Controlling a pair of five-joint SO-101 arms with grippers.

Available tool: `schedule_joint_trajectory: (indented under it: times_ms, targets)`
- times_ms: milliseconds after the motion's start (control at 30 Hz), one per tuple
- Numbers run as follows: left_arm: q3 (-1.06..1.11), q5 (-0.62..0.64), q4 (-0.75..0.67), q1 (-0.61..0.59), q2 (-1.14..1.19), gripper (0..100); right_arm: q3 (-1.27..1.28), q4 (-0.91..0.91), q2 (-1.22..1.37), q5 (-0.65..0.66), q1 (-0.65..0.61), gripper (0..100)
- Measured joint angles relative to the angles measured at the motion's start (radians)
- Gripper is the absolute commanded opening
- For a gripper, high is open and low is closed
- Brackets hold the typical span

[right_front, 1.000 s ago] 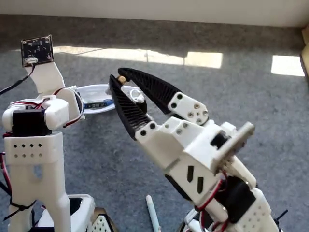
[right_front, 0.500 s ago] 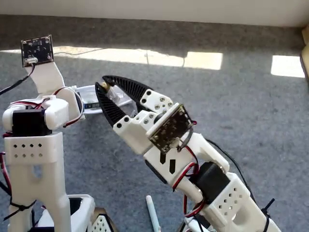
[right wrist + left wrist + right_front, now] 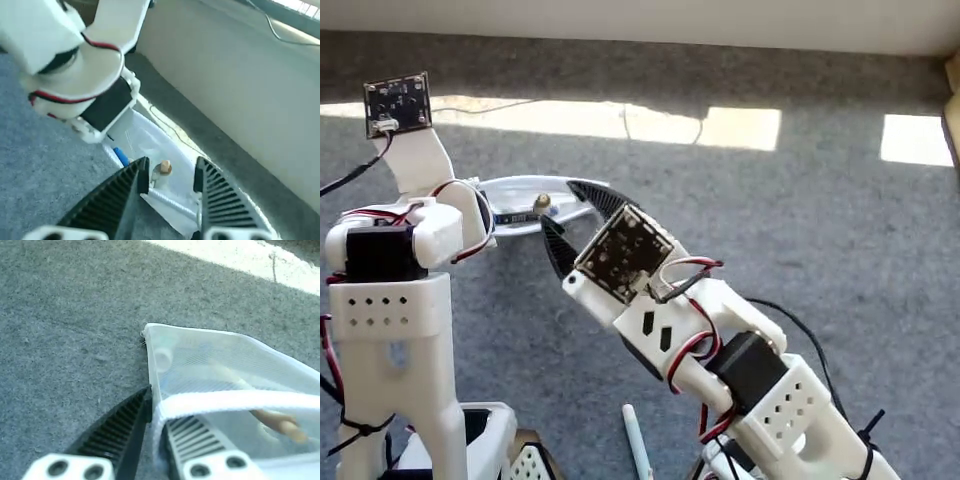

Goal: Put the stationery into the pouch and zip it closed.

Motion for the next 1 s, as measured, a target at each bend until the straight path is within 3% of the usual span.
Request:
schedule_joint_trajectory:
  times_ms: [267,567,1000]
  targets:
    - [0.000,0.000,0.000,0.000,0.000,1,-0.100,0.227,0.005,-0.110,0.035,16.6]
    - [0.000,0.000,0.000,0.000,0.000,1,-0.169,0.489,0.005,-0.137,0.035,16.6]
    - [0.000,0.000,0.000,0.000,0.000,1,-0.169,0.799,0.005,-0.377,0.035,16.6]
